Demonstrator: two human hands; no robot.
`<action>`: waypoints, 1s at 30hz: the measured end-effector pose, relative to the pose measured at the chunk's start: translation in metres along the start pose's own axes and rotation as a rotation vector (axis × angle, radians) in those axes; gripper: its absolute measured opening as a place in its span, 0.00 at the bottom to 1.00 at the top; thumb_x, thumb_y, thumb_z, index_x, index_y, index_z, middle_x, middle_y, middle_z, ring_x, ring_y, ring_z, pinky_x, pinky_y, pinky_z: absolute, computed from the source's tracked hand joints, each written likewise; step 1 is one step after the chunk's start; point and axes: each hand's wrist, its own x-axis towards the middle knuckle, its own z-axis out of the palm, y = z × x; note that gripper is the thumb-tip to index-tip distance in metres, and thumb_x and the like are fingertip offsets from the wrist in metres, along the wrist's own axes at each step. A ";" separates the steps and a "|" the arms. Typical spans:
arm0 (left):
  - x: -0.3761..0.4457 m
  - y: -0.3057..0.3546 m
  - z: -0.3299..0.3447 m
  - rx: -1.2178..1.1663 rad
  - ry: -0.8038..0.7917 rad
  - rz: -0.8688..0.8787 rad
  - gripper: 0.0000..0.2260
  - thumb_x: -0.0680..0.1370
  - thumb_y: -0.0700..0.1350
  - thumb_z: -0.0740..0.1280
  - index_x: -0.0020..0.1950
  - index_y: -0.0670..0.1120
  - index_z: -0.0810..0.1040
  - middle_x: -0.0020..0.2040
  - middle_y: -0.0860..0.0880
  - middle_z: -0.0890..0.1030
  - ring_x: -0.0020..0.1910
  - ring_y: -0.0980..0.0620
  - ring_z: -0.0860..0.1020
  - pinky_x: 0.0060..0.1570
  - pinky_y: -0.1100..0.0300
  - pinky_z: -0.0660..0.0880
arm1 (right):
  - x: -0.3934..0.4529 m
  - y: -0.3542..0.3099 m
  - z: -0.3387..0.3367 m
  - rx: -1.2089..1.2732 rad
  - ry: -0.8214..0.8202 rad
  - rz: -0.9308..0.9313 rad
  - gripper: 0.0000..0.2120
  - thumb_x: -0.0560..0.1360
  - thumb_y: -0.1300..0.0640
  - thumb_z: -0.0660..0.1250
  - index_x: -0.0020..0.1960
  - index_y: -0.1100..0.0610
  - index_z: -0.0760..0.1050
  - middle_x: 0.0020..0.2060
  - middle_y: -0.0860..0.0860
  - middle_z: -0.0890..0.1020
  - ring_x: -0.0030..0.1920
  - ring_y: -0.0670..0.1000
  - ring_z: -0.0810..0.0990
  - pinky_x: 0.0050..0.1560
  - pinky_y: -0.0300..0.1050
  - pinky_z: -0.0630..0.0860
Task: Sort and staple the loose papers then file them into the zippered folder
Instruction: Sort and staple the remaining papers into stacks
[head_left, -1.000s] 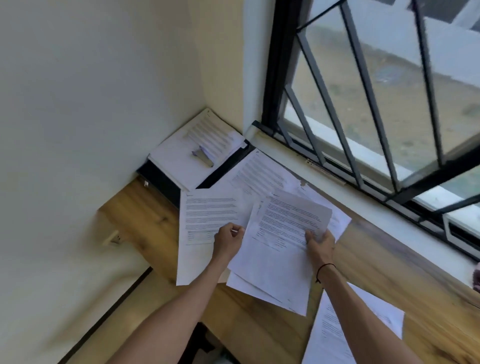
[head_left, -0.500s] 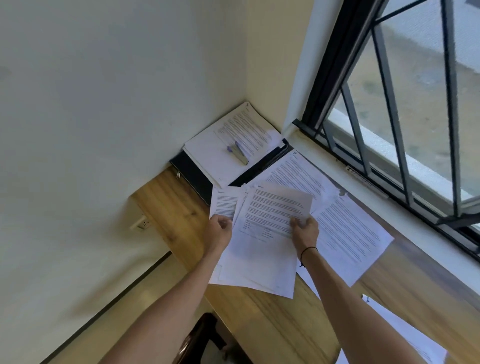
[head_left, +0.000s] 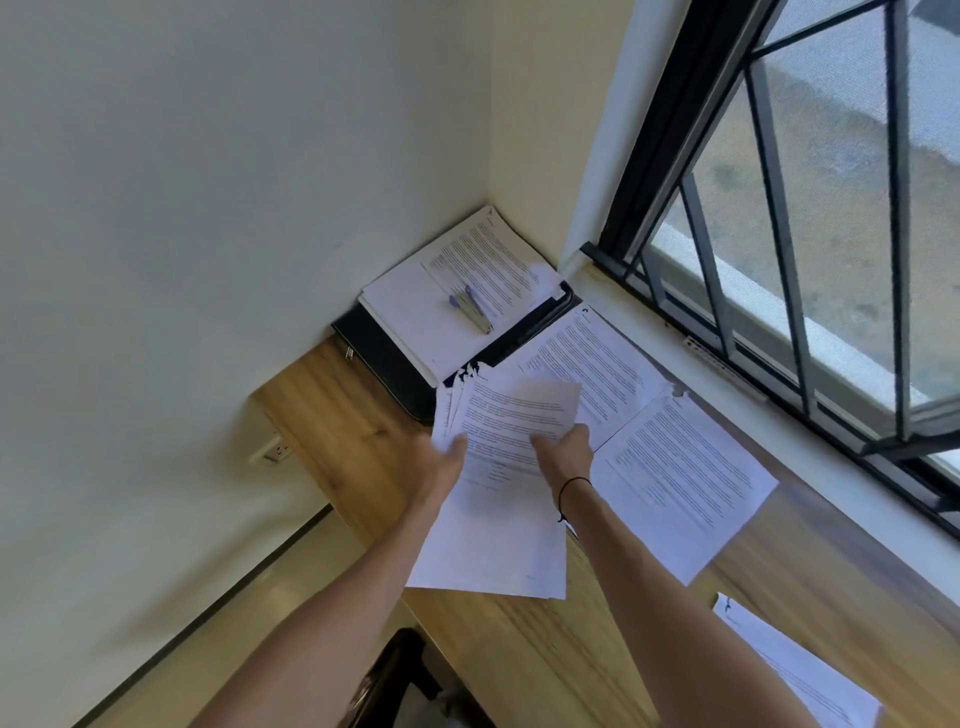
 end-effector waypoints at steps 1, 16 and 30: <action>0.000 -0.003 0.004 0.018 -0.041 0.020 0.16 0.78 0.53 0.73 0.53 0.40 0.81 0.46 0.46 0.86 0.42 0.48 0.85 0.36 0.52 0.84 | 0.002 0.001 -0.001 0.006 -0.009 0.024 0.16 0.75 0.59 0.72 0.59 0.59 0.71 0.51 0.53 0.79 0.52 0.56 0.80 0.45 0.47 0.77; -0.019 0.095 0.014 -0.353 -0.633 0.134 0.18 0.76 0.36 0.76 0.64 0.48 0.81 0.59 0.46 0.85 0.61 0.44 0.82 0.61 0.48 0.80 | -0.008 -0.030 -0.094 0.320 -0.083 -0.341 0.19 0.71 0.55 0.77 0.59 0.57 0.80 0.54 0.58 0.85 0.55 0.61 0.85 0.53 0.65 0.83; -0.028 0.180 0.020 -0.450 -0.512 0.497 0.23 0.74 0.33 0.76 0.67 0.43 0.79 0.60 0.44 0.85 0.62 0.44 0.82 0.60 0.49 0.80 | -0.016 -0.085 -0.120 0.237 -0.002 -0.737 0.17 0.75 0.56 0.74 0.63 0.51 0.77 0.54 0.53 0.83 0.57 0.56 0.82 0.53 0.67 0.81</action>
